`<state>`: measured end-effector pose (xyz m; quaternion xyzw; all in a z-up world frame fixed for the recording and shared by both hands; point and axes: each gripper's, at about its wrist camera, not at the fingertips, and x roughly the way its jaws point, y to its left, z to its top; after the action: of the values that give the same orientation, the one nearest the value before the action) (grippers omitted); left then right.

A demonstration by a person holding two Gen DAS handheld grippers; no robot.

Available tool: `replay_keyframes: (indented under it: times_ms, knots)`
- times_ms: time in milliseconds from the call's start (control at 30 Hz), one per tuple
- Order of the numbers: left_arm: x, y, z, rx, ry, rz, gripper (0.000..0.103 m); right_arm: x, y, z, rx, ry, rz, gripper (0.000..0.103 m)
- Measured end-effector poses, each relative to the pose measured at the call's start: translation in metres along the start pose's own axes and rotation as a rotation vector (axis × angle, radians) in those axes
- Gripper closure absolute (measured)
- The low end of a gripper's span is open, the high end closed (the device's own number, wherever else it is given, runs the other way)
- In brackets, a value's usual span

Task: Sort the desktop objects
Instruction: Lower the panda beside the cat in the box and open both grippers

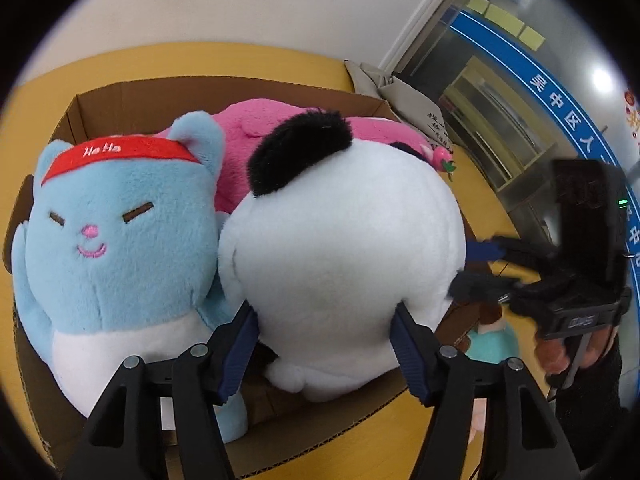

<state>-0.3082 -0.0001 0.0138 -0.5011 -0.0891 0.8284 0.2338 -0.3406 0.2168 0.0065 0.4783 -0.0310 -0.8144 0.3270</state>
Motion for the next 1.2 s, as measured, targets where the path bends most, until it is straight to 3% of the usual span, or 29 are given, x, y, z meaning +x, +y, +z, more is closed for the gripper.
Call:
replay_keyframes:
  times_ms: [133,167,233,333,467,567,667,733,800,900,1000,1067,1200]
  knots:
    - [0.009,0.004,-0.001,-0.021,0.011,-0.026,0.032,-0.033,0.031,0.012,-0.103,-0.145,0.055,0.034]
    - [0.008,0.003,-0.002,-0.018,0.008,-0.02,0.032,-0.027,0.037,0.015,-0.121,-0.141,0.035,0.036]
    - [0.006,0.001,-0.005,-0.01,0.004,-0.006,0.032,-0.004,0.041,0.02,-0.141,-0.107,-0.041,0.055]
    - [-0.007,-0.008,-0.01,0.024,-0.031,0.019,0.033,0.023,0.021,0.025,-0.072,-0.084,-0.043,0.055]
    - [-0.045,-0.026,-0.015,0.095,-0.161,-0.02,0.034,0.031,0.011,0.023,-0.055,-0.082,-0.035,0.055]
    - [-0.038,-0.024,-0.012,0.096,-0.152,-0.007,0.034,0.029,0.009,0.018,-0.038,-0.081,-0.025,0.054]
    - [-0.03,-0.021,-0.008,0.092,-0.135,0.01,0.032,0.018,0.01,0.018,-0.004,-0.102,-0.017,0.048]
    - [-0.024,-0.019,-0.005,0.09,-0.124,0.021,0.021,-0.006,0.009,0.009,0.016,-0.124,-0.031,0.03]
    - [-0.019,-0.017,-0.003,0.088,-0.112,0.032,0.021,-0.028,0.004,-0.005,0.027,-0.147,-0.03,0.02]
    - [-0.011,-0.014,0.001,0.084,-0.096,0.049,0.021,-0.044,-0.012,-0.029,0.062,-0.106,-0.054,0.019]
    - [-0.042,0.005,-0.027,0.058,-0.125,0.074,0.022,-0.032,-0.024,-0.056,0.066,0.001,-0.126,0.019]
    - [-0.045,0.014,-0.042,0.042,-0.099,0.085,0.022,-0.022,-0.03,-0.069,0.08,0.056,-0.149,0.019]
    - [-0.042,0.026,-0.077,0.045,-0.041,0.113,0.026,-0.014,-0.028,-0.077,0.059,0.074,-0.19,0.023]
